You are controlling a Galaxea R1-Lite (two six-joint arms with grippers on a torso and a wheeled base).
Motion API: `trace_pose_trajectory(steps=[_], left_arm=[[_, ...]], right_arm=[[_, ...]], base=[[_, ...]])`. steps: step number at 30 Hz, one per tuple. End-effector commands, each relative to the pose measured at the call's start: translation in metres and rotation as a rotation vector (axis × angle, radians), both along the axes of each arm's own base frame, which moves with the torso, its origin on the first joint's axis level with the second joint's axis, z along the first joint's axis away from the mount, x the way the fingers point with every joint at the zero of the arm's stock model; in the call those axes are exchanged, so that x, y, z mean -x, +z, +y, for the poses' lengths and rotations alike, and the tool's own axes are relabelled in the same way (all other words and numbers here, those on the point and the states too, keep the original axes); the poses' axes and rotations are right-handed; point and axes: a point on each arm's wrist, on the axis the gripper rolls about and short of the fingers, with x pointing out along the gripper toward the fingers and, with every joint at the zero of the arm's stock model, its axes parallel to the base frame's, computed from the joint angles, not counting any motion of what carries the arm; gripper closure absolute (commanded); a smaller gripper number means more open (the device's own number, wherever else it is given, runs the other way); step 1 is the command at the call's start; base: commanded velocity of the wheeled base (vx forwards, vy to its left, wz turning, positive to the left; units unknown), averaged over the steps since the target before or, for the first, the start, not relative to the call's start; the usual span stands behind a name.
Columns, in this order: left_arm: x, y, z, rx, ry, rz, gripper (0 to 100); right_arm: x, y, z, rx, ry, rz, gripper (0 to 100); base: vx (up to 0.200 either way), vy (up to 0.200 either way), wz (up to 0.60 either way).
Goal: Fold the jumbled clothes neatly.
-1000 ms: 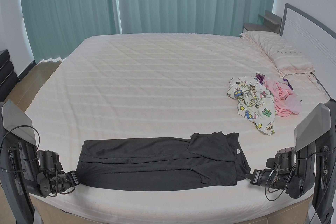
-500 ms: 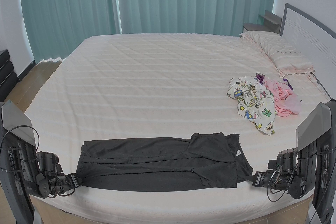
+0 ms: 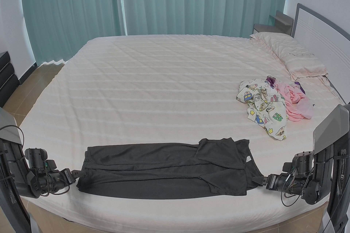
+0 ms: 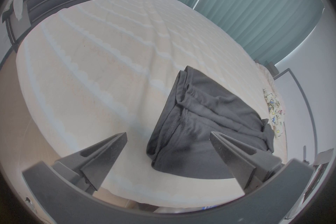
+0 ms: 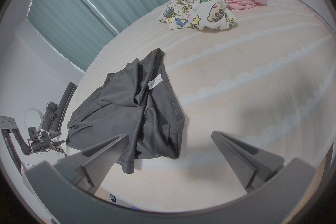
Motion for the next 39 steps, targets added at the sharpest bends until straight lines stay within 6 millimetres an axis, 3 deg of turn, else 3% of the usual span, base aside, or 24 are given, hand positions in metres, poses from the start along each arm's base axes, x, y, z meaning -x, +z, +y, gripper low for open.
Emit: trace_pose_trajectory(steps=[1,7,12,20,26,39], left_arm=[[-0.024,0.028,0.014,0.033,-0.024,-0.119,0],[-0.062,0.033,0.015,0.139,-0.141,-0.045,0],[-0.074,0.026,0.013,0.097,-0.215,-0.058,0],[-0.081,-0.006,0.012,0.050,-0.288,-0.001,0],[-0.086,-0.009,0.003,0.055,-0.326,-0.002,0],[-0.098,-0.012,0.010,0.038,-0.307,-0.017,0]], right_arm=[[-0.002,0.003,0.000,-0.005,0.000,-0.026,0],[0.000,-0.003,0.003,-0.002,0.012,0.003,0],[0.000,-0.004,0.003,-0.001,0.013,0.006,0],[0.000,-0.004,0.004,-0.001,0.016,0.007,0],[0.000,-0.007,0.004,0.002,0.016,0.015,0],[0.000,-0.006,0.004,0.001,0.019,0.015,0]], base=[[0.000,0.000,0.00],[0.000,0.000,0.00],[0.000,0.000,0.00],[0.000,0.000,0.00],[0.000,0.000,0.00],[0.000,0.000,0.00]])
